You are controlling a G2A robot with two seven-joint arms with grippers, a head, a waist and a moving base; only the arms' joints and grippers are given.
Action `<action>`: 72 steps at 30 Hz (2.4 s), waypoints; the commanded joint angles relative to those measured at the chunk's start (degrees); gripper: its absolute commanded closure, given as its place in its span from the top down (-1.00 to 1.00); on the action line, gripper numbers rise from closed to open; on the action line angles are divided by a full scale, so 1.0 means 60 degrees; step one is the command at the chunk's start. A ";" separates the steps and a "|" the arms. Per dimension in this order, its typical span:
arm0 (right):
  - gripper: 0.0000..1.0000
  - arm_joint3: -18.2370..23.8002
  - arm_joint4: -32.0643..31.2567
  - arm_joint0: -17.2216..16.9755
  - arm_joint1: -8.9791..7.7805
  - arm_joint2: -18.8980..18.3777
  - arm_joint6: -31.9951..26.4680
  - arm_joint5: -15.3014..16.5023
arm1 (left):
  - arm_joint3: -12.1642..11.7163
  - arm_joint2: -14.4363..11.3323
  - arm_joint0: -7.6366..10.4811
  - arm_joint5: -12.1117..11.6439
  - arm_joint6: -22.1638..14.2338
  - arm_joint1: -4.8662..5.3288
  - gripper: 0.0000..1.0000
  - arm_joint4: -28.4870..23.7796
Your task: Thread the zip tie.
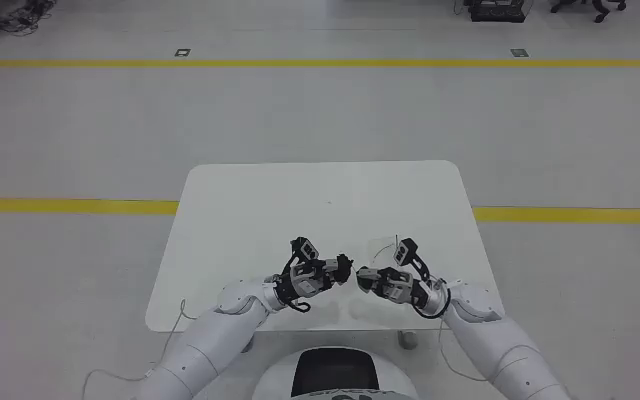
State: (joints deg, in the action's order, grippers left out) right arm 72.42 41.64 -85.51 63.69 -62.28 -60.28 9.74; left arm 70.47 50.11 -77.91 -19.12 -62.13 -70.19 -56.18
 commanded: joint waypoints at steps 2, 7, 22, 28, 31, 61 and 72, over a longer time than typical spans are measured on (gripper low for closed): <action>-1.00 0.0007 -0.0075 0.0001 0.0003 0.0016 0.0032 -0.0015 | 0.0000 0.0000 0.0000 0.0000 0.0000 0.0000 -1.00 0.0000; -1.00 -0.0011 -0.0180 0.0023 0.0008 0.0040 0.0068 -0.0055 | 0.0000 0.0000 0.0000 0.0000 0.0000 0.0000 -1.00 0.0000; -1.00 -0.0129 -0.0459 0.0107 0.0028 0.0132 0.0172 -0.0211 | 0.0000 0.0000 0.0000 0.0000 0.0000 0.0000 -1.00 0.0000; -1.00 -0.0216 -0.0561 0.0055 0.0005 0.0033 0.0334 -0.0184 | 0.0000 0.0000 0.0000 0.0000 0.0000 0.0000 -1.00 0.0000; -1.00 -0.0192 -0.0523 -0.0039 -0.0033 -0.0163 0.0449 -0.0070 | 0.0000 0.0000 0.0000 0.0000 0.0000 0.0000 -1.00 0.0000; 1.00 0.1327 -0.0436 -0.1317 -0.0309 -0.1924 0.0980 0.1624 | 0.0024 0.0027 -0.0190 0.0888 -0.1163 -0.0071 -1.00 -0.1888; 1.00 0.1953 -0.0440 -0.1570 -0.0317 -0.2288 0.1139 0.1624 | 0.0500 0.0249 -0.0439 0.0981 -0.1017 -0.0050 -1.00 -0.2341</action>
State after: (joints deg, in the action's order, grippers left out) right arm 83.59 39.21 -94.61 61.82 -75.48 -53.38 19.48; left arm 73.24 51.31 -80.39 -13.12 -68.02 -70.55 -70.02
